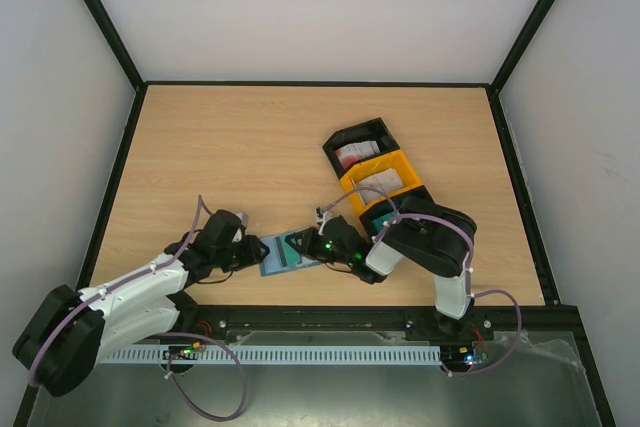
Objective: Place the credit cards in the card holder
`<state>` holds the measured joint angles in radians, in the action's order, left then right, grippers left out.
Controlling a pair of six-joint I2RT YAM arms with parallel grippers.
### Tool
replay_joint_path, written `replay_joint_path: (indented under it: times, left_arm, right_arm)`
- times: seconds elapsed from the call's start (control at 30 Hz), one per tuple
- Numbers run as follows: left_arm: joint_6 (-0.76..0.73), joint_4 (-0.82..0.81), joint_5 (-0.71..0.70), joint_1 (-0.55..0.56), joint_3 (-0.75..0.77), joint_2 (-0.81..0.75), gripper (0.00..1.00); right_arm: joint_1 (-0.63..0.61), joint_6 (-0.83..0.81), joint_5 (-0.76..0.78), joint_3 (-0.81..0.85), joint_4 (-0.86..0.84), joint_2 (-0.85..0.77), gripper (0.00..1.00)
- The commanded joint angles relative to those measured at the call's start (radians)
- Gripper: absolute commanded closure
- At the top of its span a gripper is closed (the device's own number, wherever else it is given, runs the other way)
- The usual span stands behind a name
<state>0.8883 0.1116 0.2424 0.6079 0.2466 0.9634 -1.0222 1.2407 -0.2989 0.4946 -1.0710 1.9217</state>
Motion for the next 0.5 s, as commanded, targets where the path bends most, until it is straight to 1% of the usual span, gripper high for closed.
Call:
replay_joint_path:
  times: [0.0,0.1,0.17,0.33,0.47]
  left_arm:
    - [-0.004,0.000,0.065,0.002,-0.023,0.003,0.61]
    - [-0.008,-0.033,0.097,0.003,-0.021,0.002,0.61]
    - [-0.009,-0.059,0.125,0.003,-0.020,0.004,0.61]
    - [-0.022,-0.094,0.161,0.004,-0.012,0.022,0.60]
    - [-0.031,-0.121,0.183,0.012,-0.013,0.062,0.60]
  right_arm:
    - [-0.016,-0.042,0.034,0.004,0.102,-0.030,0.93]
    - [-0.017,-0.073,0.060,0.012,0.178,-0.065,0.92]
    - [-0.017,-0.092,0.089,0.017,0.239,-0.092,0.90]
    - [-0.022,-0.149,0.150,0.046,0.400,-0.160,0.74]
    - [-0.053,-0.193,0.188,0.101,0.528,-0.169,0.66]
